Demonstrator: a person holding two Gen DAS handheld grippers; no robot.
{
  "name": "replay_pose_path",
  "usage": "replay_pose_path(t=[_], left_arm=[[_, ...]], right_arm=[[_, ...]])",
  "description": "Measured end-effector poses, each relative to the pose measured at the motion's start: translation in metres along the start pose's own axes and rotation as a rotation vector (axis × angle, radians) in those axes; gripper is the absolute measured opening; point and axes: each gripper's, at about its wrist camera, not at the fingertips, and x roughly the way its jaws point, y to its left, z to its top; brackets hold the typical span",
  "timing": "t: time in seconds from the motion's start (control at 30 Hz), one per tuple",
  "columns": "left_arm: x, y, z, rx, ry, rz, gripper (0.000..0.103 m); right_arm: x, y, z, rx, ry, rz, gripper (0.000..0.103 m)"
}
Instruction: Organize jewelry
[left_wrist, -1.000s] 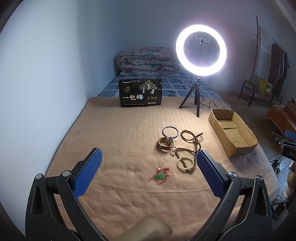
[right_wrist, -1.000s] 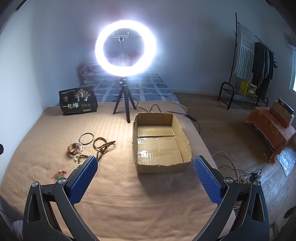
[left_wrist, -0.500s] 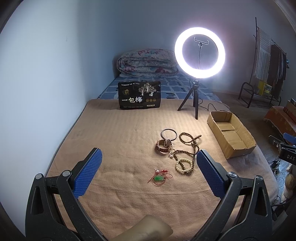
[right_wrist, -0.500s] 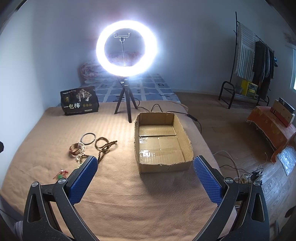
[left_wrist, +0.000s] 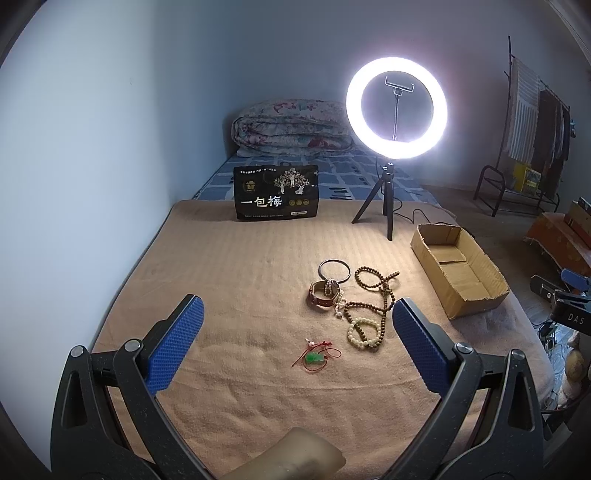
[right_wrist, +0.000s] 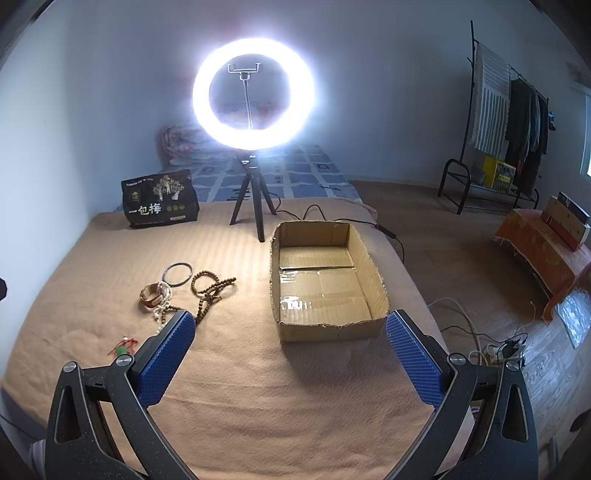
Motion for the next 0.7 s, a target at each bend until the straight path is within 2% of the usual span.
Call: replay_pose_path(t=[0.7], left_arm=[[0.0001, -0.0013, -0.0004, -0.001, 0.000, -0.003, 0.103]], right_arm=[[0.0019, 0.0028, -0.0016, -0.002, 0.002, 0.009, 0.103]])
